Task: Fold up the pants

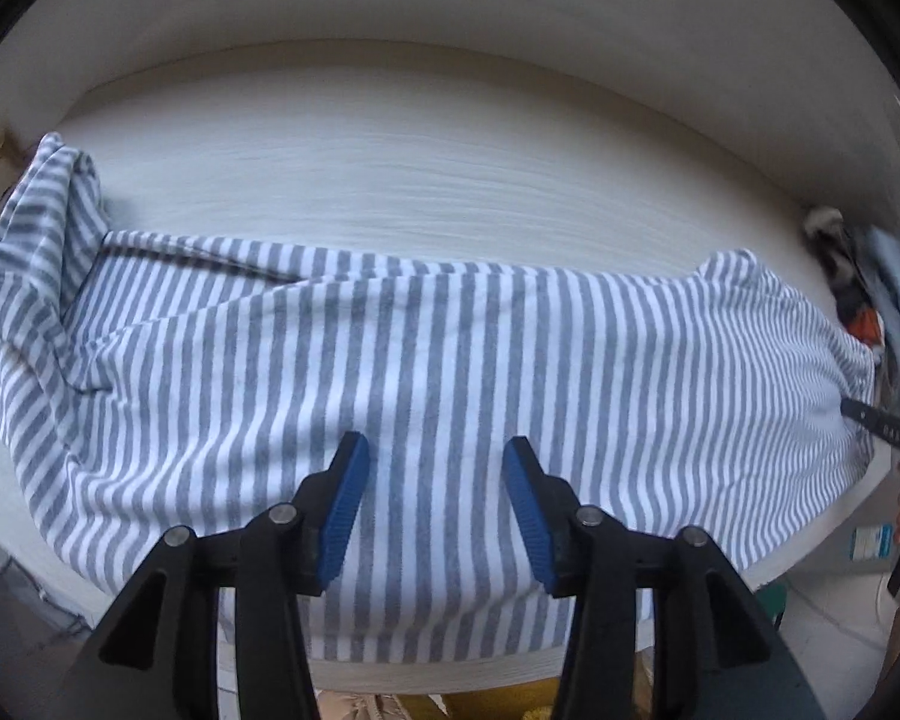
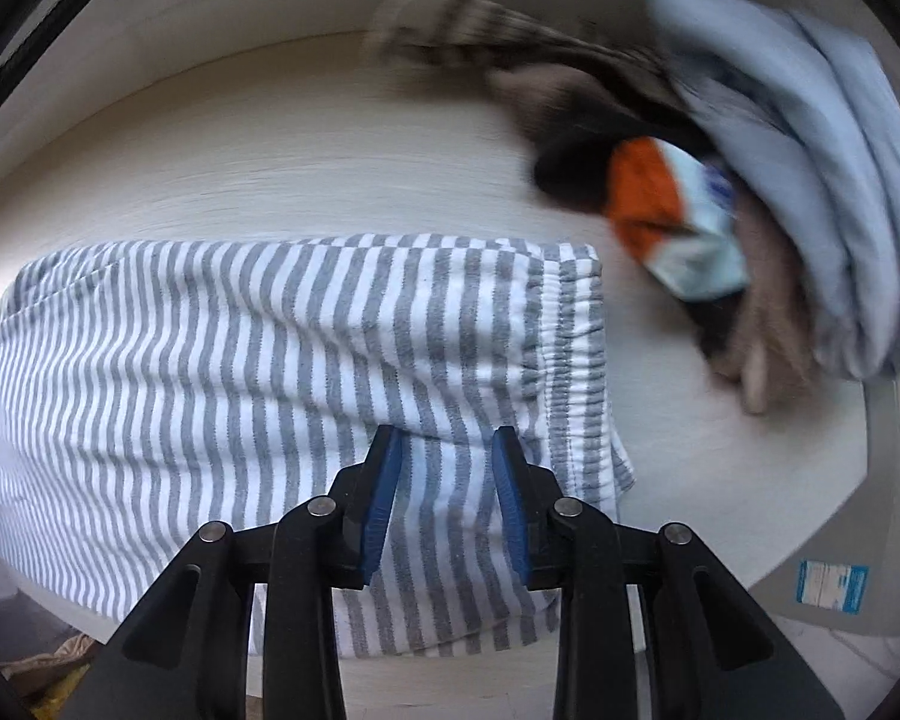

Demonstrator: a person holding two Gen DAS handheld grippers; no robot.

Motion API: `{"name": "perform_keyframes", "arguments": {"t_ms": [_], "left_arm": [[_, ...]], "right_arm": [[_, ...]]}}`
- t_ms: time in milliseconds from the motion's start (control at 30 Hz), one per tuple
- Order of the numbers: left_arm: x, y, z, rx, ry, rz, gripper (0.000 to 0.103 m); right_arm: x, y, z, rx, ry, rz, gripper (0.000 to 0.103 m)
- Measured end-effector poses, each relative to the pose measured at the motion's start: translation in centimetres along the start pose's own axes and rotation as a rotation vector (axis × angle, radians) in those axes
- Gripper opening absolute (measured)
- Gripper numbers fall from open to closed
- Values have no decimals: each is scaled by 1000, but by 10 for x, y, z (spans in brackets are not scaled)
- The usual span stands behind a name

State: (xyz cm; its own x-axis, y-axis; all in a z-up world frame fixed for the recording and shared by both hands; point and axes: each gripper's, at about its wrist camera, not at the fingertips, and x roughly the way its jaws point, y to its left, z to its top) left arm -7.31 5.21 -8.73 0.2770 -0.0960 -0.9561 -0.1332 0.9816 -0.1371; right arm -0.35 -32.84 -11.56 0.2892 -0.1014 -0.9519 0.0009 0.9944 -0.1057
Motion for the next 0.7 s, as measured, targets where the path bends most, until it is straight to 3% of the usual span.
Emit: {"name": "perform_keyframes", "arguments": {"t_ms": [100, 200, 333, 400, 600, 700], "left_arm": [[4, -25, 1, 49, 4, -27, 48], [8, -49, 0, 112, 7, -24, 51], [10, -66, 1, 165, 20, -9, 51], [7, -65, -3, 142, 32, -30, 51], [-27, -23, 3, 79, -29, 28, 51], [-47, 4, 7, 48, -69, 67, 51]], "right_arm": [[1, -22, -5, 32, 7, -37, 31], [2, -38, -11, 37, 3, -131, 31], [-4, -33, -16, 83, 1, -101, 31], [7, -58, -6, 71, 0, -103, 31], [0, -36, -9, 73, 13, -152, 31], [-21, 19, -2, 59, -20, -138, 31]]}}
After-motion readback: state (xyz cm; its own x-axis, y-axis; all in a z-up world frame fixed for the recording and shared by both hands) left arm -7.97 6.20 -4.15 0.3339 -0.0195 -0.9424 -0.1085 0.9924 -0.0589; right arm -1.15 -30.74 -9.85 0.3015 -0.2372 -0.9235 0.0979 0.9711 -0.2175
